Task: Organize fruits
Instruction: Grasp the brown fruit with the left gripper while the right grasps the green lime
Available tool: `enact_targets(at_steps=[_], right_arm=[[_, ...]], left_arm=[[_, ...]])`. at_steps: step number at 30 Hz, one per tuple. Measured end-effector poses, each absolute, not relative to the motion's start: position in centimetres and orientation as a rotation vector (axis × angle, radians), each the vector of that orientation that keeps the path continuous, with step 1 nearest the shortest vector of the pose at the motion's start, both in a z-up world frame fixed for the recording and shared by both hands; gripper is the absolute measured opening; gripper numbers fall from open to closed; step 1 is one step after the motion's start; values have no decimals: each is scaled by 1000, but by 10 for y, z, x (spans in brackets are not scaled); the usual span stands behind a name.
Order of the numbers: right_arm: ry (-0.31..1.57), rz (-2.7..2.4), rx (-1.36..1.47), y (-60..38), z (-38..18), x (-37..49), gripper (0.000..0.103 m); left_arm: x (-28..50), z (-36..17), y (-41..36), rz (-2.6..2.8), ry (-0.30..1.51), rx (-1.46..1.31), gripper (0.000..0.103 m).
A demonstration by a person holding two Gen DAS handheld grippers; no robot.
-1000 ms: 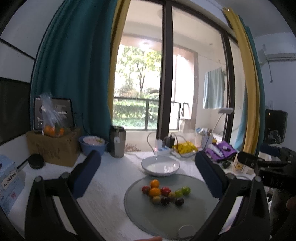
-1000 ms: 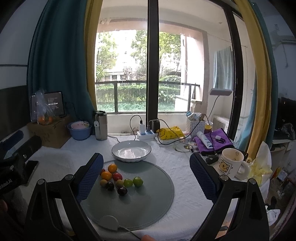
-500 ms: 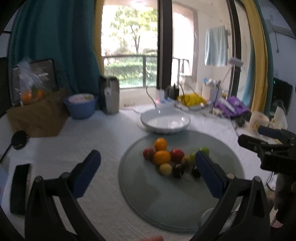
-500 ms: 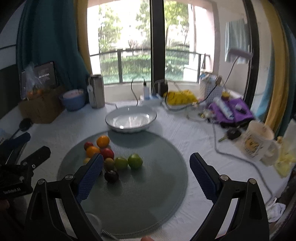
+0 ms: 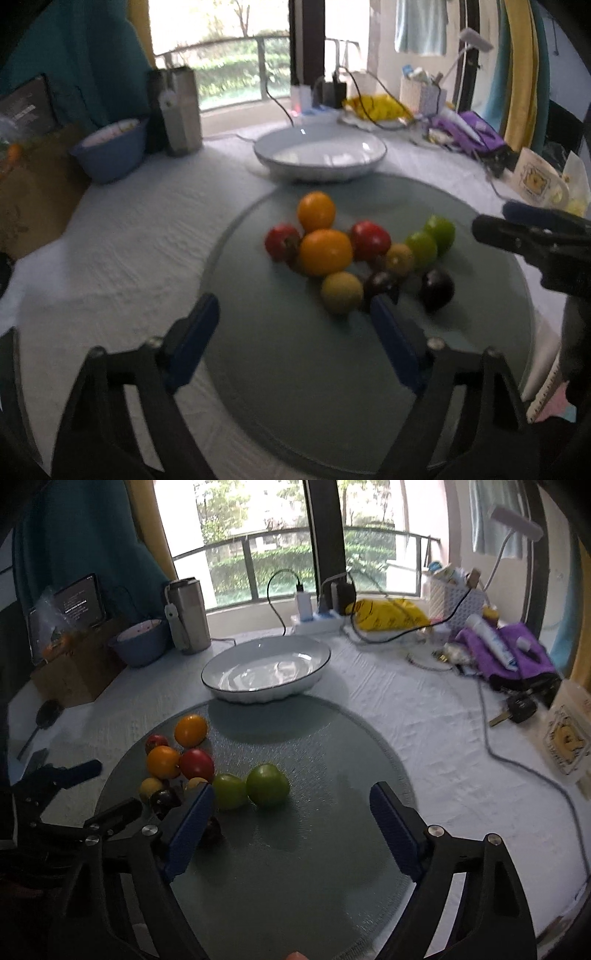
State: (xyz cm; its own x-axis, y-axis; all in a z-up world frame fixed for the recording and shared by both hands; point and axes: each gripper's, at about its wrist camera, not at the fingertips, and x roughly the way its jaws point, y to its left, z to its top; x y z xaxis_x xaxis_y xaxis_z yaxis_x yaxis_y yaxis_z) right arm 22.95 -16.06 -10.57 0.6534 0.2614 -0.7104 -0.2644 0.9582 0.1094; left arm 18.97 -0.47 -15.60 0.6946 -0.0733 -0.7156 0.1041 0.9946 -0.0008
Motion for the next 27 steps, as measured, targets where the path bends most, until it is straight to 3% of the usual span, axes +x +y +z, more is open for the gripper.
enact_targets(at_steps=[10, 14, 20, 27], right_arm=[[876, 338, 41, -159, -119, 252, 78], [896, 360, 61, -160, -122, 257, 76], [929, 396, 78, -156, -127, 261, 66], [955, 444, 127, -156, -131, 267, 55]], left_arm=[[205, -161, -11, -117, 834, 103, 53], [209, -161, -11, -129, 839, 104, 50], [214, -164, -9, -158, 869, 81, 34], [213, -164, -6, -180, 875, 52, 30]])
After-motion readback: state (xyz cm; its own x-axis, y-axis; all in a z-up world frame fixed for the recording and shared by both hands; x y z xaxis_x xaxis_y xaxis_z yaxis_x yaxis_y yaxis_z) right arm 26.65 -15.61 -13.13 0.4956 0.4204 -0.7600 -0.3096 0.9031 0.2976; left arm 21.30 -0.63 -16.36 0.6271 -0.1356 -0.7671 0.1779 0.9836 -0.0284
